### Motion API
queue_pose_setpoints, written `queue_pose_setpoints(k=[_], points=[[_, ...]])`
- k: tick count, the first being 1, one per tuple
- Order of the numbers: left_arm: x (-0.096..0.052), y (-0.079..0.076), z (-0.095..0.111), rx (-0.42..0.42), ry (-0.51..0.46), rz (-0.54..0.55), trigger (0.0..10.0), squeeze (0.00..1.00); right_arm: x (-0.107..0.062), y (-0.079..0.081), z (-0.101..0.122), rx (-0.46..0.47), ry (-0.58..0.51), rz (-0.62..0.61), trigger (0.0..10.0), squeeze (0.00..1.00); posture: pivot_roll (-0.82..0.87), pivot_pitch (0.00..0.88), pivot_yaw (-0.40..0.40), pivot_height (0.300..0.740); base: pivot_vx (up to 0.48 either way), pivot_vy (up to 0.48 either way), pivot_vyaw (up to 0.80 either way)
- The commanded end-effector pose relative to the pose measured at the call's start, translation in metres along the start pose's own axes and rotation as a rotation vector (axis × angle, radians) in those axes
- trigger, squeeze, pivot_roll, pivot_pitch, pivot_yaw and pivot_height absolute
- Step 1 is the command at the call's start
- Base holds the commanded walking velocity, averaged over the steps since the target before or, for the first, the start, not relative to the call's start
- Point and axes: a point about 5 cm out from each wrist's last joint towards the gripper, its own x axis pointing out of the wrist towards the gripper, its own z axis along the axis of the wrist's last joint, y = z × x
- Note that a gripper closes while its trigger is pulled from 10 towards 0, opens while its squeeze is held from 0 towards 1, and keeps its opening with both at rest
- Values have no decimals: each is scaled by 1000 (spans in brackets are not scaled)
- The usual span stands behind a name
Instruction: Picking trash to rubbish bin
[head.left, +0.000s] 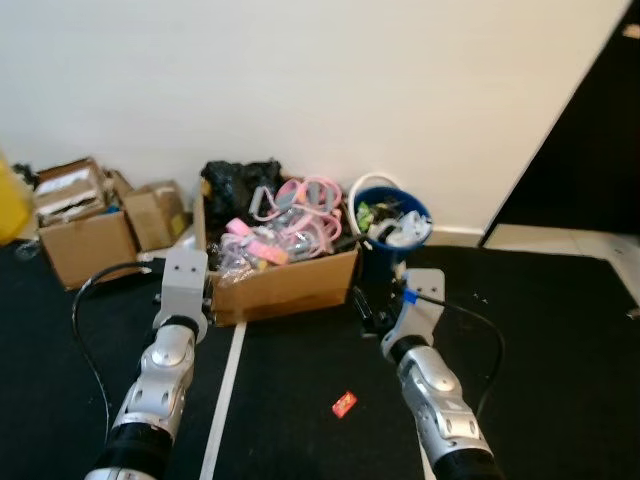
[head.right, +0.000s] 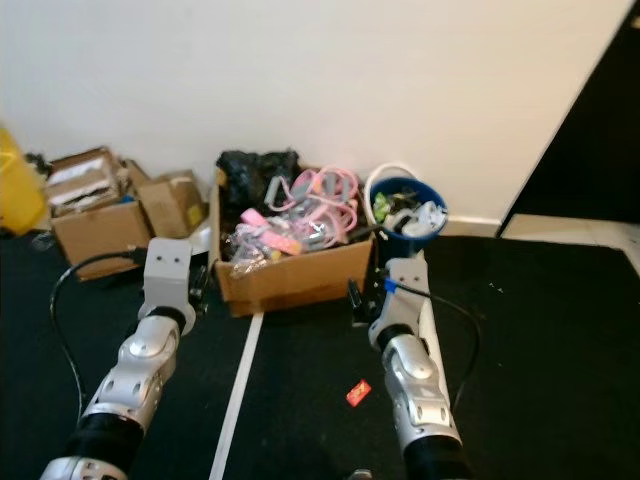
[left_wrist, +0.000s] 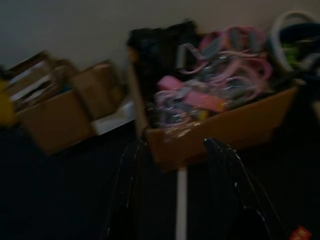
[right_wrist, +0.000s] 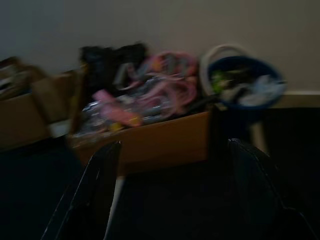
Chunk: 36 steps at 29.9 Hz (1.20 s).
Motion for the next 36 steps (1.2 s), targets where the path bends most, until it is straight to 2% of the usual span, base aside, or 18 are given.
queue_pose_setpoints(k=[1, 11, 16, 25, 29, 31, 36], points=[[-4, 0, -9, 11, 29, -16, 10000, 0, -4, -3, -6, 10, 17, -23, 10000, 0, -13, 101, 19, 740, 0, 0, -800], [-1, -4, -5, 22, 17, -59, 10000, 0, -6, -5, -9, 15, 25, -39, 10000, 0, -17, 108, 61, 740, 0, 0, -800], [1, -8, -6, -4, 31, -66, 10000, 0, -8, -3, -11, 21, 22, -39, 10000, 0, -25, 110, 77, 740, 0, 0, -800], [-1, -10, -8, 7, 39, -67, 10000, 0, -15, -2, -17, 18, 38, -41, 10000, 0, -20, 107, 70, 740, 0, 0, -800], [-1, -9, -7, -13, 34, -59, 10000, 0, -16, -1, -20, 18, 48, -40, 10000, 0, -18, 106, 65, 740, 0, 0, -800], [-2, -9, -8, -54, 45, -59, 10000, 0, -18, 0, -21, 17, 52, -37, 10000, 0, -21, 108, 66, 740, 0, 0, -800], [-3, -11, -7, -49, 34, -74, 10000, 0, -19, 1, -22, 16, 57, -36, 10000, 0, -21, 108, 68, 740, 0, 0, -800]])
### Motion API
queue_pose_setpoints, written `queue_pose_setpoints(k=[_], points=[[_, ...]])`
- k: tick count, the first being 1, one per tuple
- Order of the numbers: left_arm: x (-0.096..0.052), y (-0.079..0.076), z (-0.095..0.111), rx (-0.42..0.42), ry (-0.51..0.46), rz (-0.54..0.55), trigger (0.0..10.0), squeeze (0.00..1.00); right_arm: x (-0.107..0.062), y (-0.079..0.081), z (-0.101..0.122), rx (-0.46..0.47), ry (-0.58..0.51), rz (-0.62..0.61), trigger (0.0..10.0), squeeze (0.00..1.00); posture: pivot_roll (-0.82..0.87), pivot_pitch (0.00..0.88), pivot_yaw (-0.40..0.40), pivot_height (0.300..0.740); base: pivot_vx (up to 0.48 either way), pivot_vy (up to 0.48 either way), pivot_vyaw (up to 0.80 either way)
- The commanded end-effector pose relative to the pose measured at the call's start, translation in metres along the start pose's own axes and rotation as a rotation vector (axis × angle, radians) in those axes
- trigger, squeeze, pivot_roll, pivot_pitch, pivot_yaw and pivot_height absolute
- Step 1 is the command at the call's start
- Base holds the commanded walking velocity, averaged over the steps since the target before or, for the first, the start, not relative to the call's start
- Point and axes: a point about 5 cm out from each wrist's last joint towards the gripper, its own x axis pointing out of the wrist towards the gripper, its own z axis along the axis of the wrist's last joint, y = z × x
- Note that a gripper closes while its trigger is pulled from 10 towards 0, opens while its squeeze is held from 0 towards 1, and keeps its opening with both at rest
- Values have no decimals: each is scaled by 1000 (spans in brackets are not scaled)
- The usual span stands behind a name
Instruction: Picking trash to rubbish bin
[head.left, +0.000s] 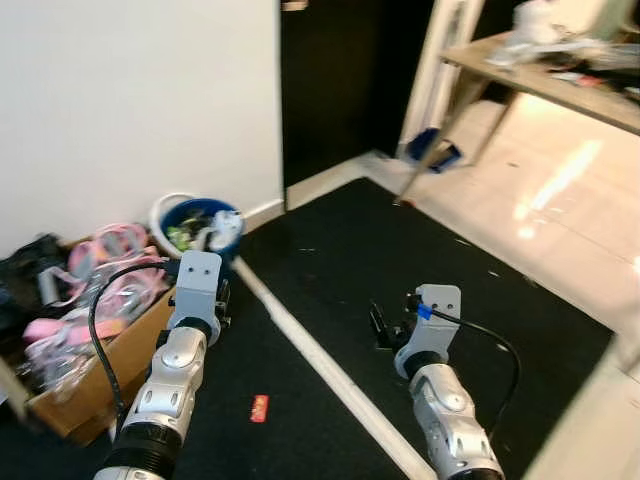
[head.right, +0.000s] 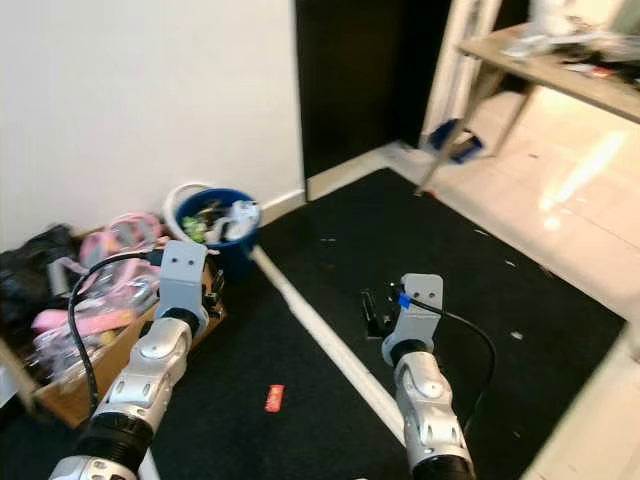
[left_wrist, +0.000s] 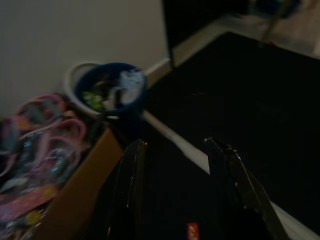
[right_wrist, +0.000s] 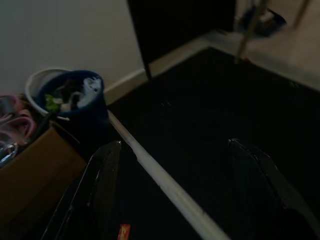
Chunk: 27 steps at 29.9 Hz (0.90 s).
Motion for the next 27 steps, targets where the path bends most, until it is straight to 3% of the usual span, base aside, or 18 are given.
queue_pose_setpoints(k=[1, 19, 27], points=[[-2, -1, -5, -15, 22, -6, 10000, 0, -2, 1, -4, -6, 20, 2, 10000, 0, -23, 111, 69, 740, 0, 0, -800], [-2, -7, -2, -13, 12, -56, 10000, 0, -6, -2, -9, -9, 49, -24, 10000, 0, -21, 122, 74, 740, 0, 0, -795], [-2, -9, 2, -42, -6, -88, 10000, 0, -6, -2, -11, -9, 64, -41, 10000, 0, -21, 121, 76, 740, 0, 0, -58]])
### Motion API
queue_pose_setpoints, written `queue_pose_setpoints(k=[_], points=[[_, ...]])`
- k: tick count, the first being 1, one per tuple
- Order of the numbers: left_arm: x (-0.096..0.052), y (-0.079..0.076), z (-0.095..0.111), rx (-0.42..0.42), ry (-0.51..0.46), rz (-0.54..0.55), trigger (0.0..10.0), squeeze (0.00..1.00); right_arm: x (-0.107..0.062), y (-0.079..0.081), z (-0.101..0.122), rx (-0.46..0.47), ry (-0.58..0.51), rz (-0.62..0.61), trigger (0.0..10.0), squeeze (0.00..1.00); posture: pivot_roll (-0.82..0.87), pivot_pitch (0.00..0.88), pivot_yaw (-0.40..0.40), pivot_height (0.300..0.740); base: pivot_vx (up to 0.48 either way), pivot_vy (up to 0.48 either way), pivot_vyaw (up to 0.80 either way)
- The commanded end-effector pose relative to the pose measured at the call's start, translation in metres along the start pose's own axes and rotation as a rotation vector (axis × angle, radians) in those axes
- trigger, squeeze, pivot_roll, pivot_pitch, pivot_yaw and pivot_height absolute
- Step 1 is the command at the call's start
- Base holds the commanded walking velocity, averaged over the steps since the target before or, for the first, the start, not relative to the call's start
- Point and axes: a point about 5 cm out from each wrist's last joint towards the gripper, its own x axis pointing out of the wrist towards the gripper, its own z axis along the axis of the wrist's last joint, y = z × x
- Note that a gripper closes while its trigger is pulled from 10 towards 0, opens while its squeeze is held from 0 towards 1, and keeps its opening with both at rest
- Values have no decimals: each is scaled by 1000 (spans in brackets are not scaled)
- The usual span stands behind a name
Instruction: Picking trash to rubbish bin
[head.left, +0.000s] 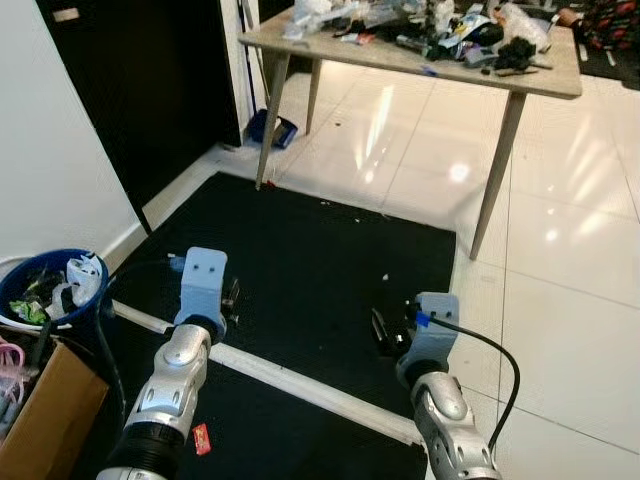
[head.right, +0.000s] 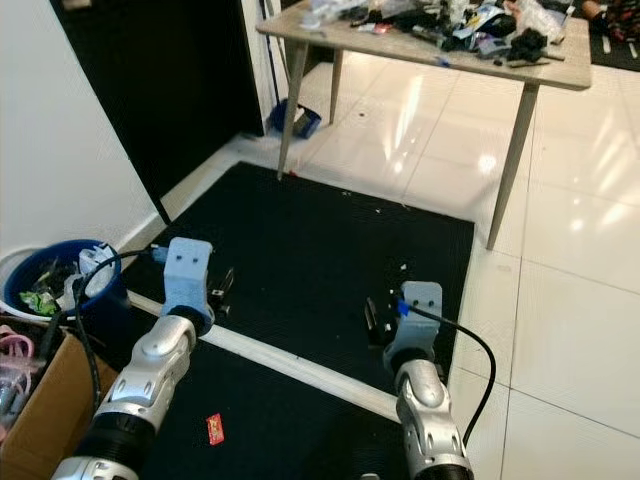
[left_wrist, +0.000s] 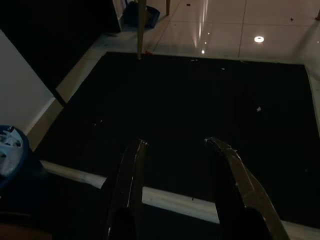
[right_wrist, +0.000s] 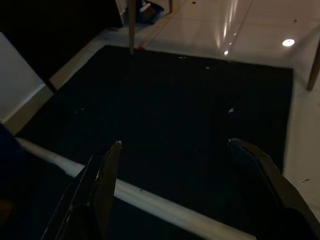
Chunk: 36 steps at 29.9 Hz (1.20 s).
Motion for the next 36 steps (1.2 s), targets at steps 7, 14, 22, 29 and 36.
queue_pose_setpoints(k=[7, 14, 22, 29, 36], points=[[-2, 0, -2, -22, 7, -17, 10000, 0, -2, 0, -6, -7, 31, -5, 10000, 0, -24, 121, 81, 740, 130, 0, 0], [-1, -1, -2, -18, 6, -28, 10000, 0, -3, 0, -6, -9, 34, -14, 10000, 0, -24, 123, 84, 740, 313, 0, 0], [-1, -1, -2, -19, 7, -28, 10000, 0, -3, 0, -7, -14, 38, -14, 10000, 0, -29, 127, 85, 740, 317, 0, 0], [0, -2, -2, -25, 5, -19, 10000, 0, -2, -3, -5, -25, 42, -14, 10000, 0, -38, 133, 76, 740, 314, 0, 0], [0, -3, -1, -25, 1, -19, 10000, 0, -1, -2, -5, -27, 42, -12, 10000, 0, -35, 138, 71, 740, 316, 0, 0]])
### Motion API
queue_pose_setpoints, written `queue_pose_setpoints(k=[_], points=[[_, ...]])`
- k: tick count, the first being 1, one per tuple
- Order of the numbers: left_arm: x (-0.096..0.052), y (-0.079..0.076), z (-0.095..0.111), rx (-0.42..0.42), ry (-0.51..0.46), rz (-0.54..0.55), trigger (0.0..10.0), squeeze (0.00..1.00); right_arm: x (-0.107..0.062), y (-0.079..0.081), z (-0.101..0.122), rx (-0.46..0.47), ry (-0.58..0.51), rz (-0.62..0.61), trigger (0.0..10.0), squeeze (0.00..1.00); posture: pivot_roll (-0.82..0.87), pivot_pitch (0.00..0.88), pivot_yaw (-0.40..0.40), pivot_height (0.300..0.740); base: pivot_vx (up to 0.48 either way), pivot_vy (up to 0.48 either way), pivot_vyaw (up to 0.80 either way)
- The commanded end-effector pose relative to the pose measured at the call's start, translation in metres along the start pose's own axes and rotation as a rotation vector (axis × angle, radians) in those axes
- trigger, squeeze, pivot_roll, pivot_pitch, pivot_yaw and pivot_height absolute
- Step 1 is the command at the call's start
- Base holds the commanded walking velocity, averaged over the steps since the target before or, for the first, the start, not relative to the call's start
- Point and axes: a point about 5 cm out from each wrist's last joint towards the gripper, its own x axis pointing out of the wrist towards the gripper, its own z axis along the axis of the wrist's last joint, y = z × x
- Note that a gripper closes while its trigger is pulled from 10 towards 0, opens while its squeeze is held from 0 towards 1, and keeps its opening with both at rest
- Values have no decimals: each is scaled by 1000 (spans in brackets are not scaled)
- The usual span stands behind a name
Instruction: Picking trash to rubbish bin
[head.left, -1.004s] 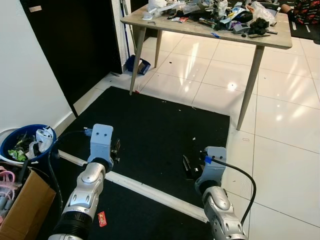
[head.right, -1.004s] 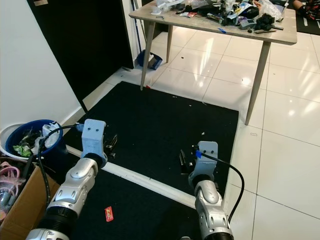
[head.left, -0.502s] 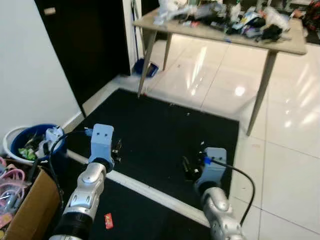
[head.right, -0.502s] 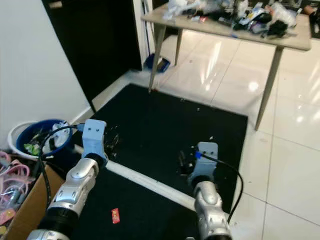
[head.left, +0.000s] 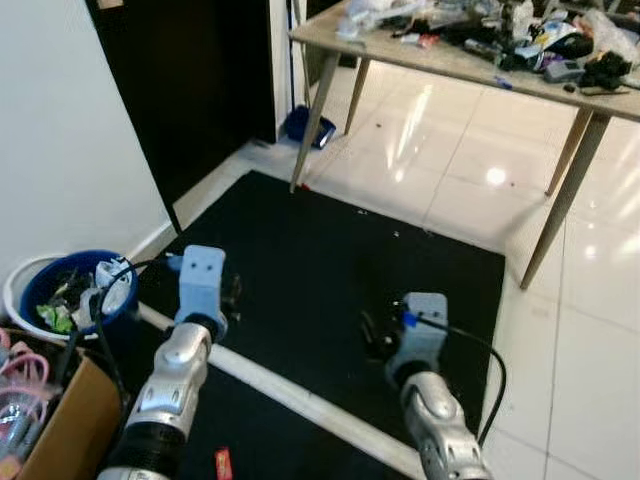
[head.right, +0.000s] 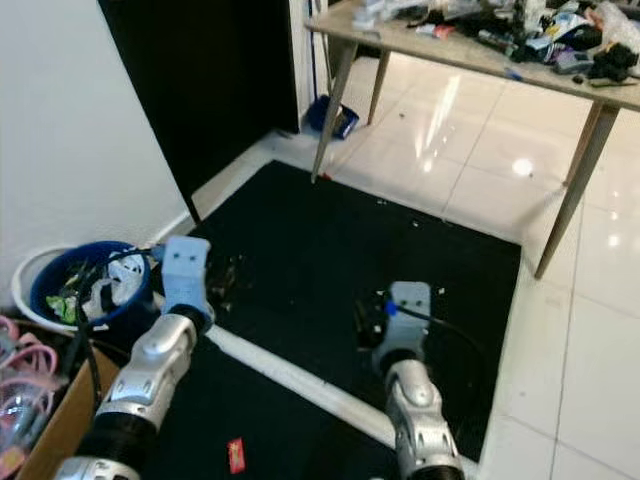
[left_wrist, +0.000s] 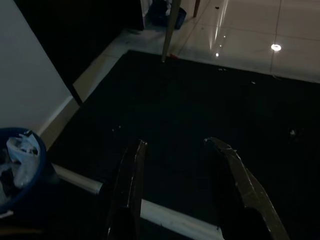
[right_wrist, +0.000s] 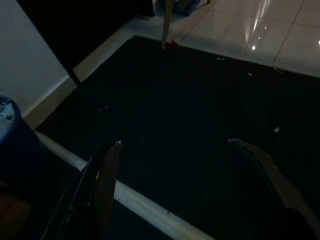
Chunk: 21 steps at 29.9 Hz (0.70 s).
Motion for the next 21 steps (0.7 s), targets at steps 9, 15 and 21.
queue_pose_setpoints(k=[9, 15, 21], points=[[-4, 1, -7, 3, 23, 6, 10000, 0, -3, -2, -7, -13, 38, -5, 10000, 0, -35, 144, 71, 740, 317, 0, 0], [-4, 0, -7, 6, 26, 6, 10000, 0, -4, -3, -7, -14, 40, -7, 10000, 0, -37, 146, 74, 740, 316, 0, 0], [-4, 0, -7, 6, 24, 8, 10000, 0, -4, -2, -9, -14, 45, -4, 10000, 0, -35, 145, 71, 740, 317, 0, 0]])
